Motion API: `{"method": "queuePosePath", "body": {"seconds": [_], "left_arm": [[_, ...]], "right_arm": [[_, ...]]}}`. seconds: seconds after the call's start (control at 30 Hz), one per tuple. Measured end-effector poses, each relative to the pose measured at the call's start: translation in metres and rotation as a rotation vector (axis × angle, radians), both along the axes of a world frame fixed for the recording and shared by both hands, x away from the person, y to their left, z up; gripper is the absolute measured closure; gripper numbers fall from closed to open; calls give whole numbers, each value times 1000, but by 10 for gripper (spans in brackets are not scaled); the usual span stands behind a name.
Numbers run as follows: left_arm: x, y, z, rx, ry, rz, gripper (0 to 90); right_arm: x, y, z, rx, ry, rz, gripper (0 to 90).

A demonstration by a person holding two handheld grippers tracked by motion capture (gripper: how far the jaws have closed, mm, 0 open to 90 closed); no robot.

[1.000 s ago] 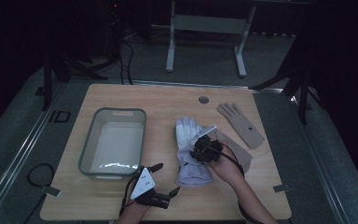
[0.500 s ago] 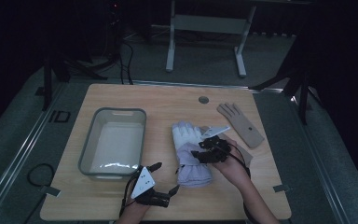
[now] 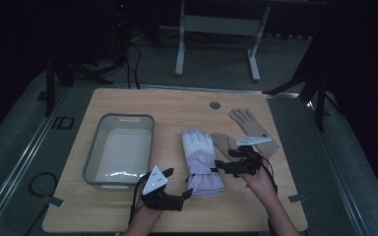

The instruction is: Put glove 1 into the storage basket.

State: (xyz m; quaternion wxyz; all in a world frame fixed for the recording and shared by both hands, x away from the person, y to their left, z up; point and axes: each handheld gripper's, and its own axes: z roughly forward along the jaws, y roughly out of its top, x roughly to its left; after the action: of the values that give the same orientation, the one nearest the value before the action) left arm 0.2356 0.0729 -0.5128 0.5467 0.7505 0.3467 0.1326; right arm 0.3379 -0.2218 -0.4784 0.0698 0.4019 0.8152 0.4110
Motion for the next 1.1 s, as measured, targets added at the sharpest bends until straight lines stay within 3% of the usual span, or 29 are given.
{"method": "queuePosePath", "body": {"seconds": [0.13, 0.23, 0.3, 0.33, 0.37, 0.43, 0.53, 0.6, 0.67, 0.9, 1.03, 1.1], "left_arm": [[6, -7, 10, 62, 4, 7, 107], [11, -13, 14, 87, 22, 21, 134], [14, -19, 16, 117, 30, 26, 143], [15, -23, 17, 138, 23, 37, 153], [15, -26, 18, 152, 8, 45, 206], [17, -30, 18, 170, 7, 58, 278], [21, -36, 15, 188, 44, 73, 327], [23, -39, 10, 203, 81, 87, 328], [25, -41, 6, 210, 105, 92, 327], [31, -48, -18, 251, 256, 76, 297], [34, -47, -24, 242, 304, 83, 296], [37, -45, -28, 228, 334, 77, 291]], "right_arm": [[1, -8, -3, 44, -65, -3, 185], [0, -5, -4, 68, -15, 7, 171], [0, 0, -6, 65, 14, 41, 101], [-1, 3, -7, 55, 1, 40, 101], [-2, 6, -8, 32, -8, 30, 116], [1, 10, -10, 29, 3, 0, 253], [7, 15, -15, 26, 13, -52, 436], [11, 18, -20, 38, 36, -57, 485], [13, 21, -25, 9, 38, -83, 485], [18, 23, -51, -25, 159, -107, 440], [29, 15, -63, 39, 301, -102, 429], [33, 13, -66, 62, 322, -79, 470]]}}
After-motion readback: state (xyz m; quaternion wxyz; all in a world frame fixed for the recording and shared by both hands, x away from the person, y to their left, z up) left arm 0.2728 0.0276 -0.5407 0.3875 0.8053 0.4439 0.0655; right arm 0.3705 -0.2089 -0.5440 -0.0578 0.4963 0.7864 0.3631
